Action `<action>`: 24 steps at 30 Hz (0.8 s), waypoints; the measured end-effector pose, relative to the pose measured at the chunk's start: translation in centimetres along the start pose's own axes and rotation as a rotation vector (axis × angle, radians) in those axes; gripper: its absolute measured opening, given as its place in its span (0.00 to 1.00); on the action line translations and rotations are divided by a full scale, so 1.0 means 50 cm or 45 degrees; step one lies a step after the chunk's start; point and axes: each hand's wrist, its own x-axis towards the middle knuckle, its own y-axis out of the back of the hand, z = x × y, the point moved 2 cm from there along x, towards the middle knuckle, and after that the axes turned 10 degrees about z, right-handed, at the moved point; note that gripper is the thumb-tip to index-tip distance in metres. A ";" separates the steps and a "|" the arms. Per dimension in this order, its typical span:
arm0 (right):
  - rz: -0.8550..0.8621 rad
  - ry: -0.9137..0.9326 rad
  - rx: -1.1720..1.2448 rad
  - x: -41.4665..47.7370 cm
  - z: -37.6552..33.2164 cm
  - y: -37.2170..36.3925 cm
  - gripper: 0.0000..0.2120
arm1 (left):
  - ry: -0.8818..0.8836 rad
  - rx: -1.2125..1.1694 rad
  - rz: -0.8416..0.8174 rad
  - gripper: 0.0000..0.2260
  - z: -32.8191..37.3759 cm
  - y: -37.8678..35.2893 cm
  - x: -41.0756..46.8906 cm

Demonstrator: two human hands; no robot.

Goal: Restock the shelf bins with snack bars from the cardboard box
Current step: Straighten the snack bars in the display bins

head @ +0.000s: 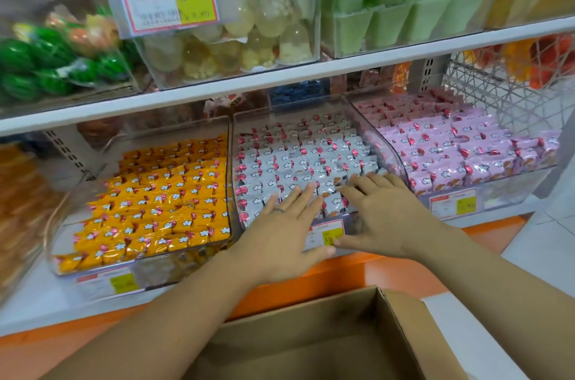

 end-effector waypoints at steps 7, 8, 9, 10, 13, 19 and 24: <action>0.198 0.062 0.028 -0.052 -0.032 -0.002 0.35 | 0.042 0.228 0.063 0.32 -0.020 0.025 -0.070; 0.189 0.070 0.029 -0.051 -0.037 -0.009 0.35 | 0.063 0.213 0.033 0.32 -0.017 0.012 -0.073; 0.159 0.070 0.021 -0.047 -0.039 -0.012 0.34 | 0.081 0.189 0.020 0.33 -0.014 0.005 -0.073; 0.146 0.064 0.016 -0.041 -0.038 -0.015 0.35 | 0.098 0.155 0.027 0.33 -0.014 -0.002 -0.066; 0.035 -0.005 0.014 -0.024 -0.030 -0.020 0.36 | 0.157 0.042 0.065 0.33 -0.012 -0.011 -0.042; -0.029 0.074 0.202 -0.032 -0.024 0.005 0.41 | 0.188 -0.019 0.050 0.33 0.004 -0.014 -0.052; -0.017 0.044 0.241 -0.017 -0.015 0.027 0.51 | 0.228 -0.027 0.072 0.34 0.001 0.011 -0.038</action>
